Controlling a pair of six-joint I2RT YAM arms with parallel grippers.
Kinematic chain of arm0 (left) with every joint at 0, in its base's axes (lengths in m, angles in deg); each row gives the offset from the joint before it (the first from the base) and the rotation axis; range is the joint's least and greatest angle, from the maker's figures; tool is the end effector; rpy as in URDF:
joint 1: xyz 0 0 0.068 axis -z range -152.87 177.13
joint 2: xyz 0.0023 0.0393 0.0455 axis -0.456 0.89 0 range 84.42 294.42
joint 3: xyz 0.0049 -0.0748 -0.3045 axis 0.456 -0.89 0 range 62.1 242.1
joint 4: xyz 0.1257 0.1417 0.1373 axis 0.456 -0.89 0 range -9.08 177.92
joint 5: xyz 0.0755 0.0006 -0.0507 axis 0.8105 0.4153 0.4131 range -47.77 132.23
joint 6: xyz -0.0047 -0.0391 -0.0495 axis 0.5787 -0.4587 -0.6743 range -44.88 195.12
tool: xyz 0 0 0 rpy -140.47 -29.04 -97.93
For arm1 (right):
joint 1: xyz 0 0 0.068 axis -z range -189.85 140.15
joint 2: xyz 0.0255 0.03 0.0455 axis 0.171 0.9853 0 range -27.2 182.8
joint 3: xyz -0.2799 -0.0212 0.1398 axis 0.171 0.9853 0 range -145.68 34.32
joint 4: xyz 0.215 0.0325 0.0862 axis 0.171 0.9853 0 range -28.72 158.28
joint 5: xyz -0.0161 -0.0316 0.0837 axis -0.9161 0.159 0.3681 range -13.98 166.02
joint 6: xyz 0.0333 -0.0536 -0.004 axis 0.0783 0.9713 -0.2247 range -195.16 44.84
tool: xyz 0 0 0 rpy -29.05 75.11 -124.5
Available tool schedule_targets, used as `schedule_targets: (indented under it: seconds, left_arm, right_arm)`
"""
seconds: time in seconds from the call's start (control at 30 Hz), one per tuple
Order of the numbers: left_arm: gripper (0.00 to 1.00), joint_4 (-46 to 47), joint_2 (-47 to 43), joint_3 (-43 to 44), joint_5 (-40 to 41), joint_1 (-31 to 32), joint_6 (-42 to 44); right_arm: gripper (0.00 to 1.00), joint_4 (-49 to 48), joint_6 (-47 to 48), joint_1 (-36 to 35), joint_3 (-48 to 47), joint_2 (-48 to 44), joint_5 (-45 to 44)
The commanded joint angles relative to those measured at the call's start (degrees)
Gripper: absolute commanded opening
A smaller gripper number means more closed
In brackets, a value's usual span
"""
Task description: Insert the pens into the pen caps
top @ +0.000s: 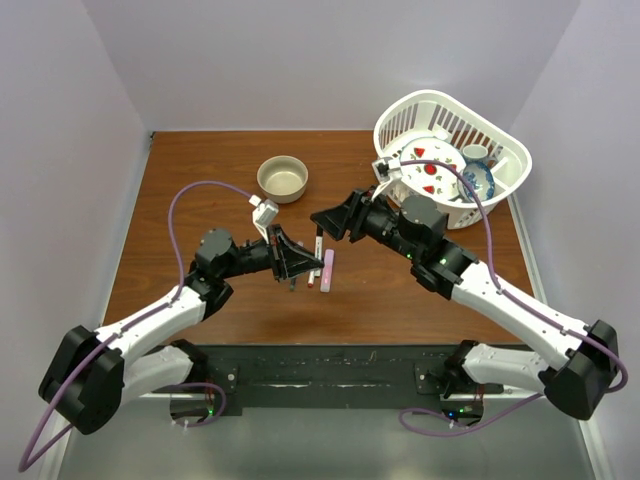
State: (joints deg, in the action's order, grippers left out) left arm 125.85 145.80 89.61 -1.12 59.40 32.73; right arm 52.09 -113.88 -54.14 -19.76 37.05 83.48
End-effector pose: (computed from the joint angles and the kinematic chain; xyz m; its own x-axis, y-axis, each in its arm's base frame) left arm 0.1469 -0.1322 0.3196 -0.6078 -0.1960 -0.7695 0.7547 0.1586 -0.6366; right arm 0.1614 0.1664 0.4080 -0.5008 0.3778 -0.7787 -0.6051 0.4905 0.6271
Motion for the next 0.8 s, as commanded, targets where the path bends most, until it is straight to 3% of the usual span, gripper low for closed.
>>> schedule_targets:
  seconds: [0.0, 0.07, 0.17, 0.2, 0.57, 0.77]
  left_arm:
    - [0.0, 2.23, -0.48, 0.0, -1.29, -0.19, 1.08]
    - [0.0, 2.5, -0.3, 0.18, -1.47, -0.1, 1.0]
    - [0.0, 2.58, -0.21, 0.18, -1.38, -0.19, 0.91]
    - [0.0, 2.67, -0.3, 0.18, -1.3, -0.19, 0.82]
    - [0.0, 3.64, 0.84, 2.46, -2.87, -0.19, 0.38]
    - [0.0, -0.49, 1.54, 6.24, -1.48, -0.72, 3.18]
  right_arm:
    - [0.49, 0.84, 1.72, -0.09, -2.69, 0.35, 2.73]
    - [0.47, 0.84, 1.63, -0.18, -2.26, 0.53, 3.17]
    - [0.38, 0.49, 1.54, -0.09, -1.38, 0.53, 3.52]
    - [0.3, -0.21, 1.45, -0.09, -1.11, 0.44, 4.04]
    - [0.0, -0.21, 2.15, -0.18, 3.98, -0.08, 11.42]
    - [0.0, 3.04, 4.44, -0.53, 6.61, -1.67, 14.42]
